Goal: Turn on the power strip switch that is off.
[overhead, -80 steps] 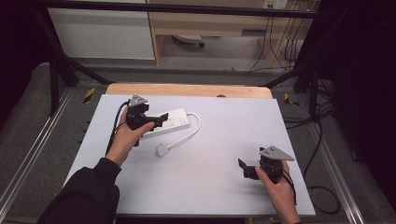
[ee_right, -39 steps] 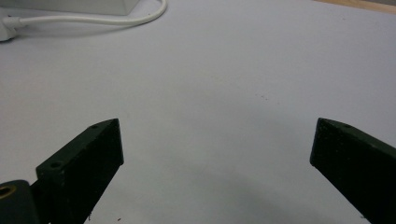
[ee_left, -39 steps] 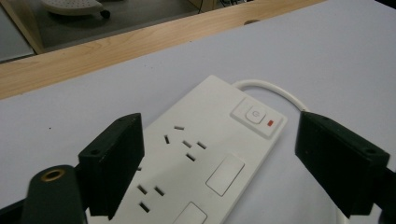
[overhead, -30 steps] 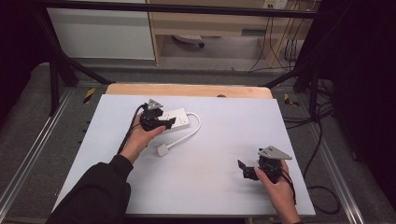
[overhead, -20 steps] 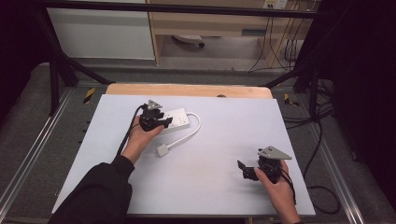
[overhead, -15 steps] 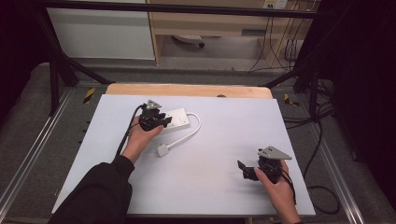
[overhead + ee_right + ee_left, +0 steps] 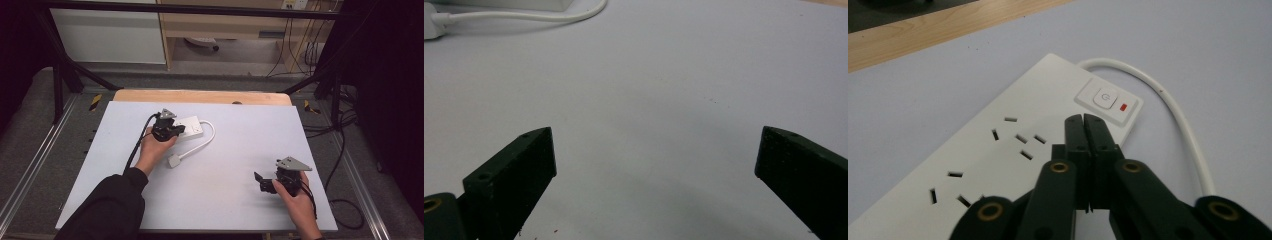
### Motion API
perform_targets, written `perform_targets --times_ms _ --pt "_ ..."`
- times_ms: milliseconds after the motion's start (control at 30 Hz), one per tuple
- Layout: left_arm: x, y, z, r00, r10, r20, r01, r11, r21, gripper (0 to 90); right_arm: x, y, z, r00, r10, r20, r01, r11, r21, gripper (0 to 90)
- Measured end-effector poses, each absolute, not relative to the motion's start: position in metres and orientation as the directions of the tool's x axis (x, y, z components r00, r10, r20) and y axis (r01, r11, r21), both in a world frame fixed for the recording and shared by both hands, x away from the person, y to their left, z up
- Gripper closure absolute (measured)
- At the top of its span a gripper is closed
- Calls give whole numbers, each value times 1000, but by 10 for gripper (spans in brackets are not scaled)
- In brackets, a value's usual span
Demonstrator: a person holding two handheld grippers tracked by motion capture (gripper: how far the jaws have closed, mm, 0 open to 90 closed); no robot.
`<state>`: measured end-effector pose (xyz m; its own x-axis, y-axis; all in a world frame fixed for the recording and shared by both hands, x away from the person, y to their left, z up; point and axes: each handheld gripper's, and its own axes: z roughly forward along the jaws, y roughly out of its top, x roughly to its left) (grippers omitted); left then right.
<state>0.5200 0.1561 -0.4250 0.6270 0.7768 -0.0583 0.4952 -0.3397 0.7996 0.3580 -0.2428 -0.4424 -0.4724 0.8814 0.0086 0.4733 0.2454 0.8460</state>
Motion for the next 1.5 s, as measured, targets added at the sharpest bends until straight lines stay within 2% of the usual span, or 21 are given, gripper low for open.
perform_targets --times_ms 567,1500 --pt "524 146 -430 631 776 -21 501 -387 774 900 358 -242 -442 -482 876 13 469 246 848 33" --pt "526 149 -431 622 782 -48 515 -361 778 900 358 -241 -443 -488 872 15 475 252 843 32"
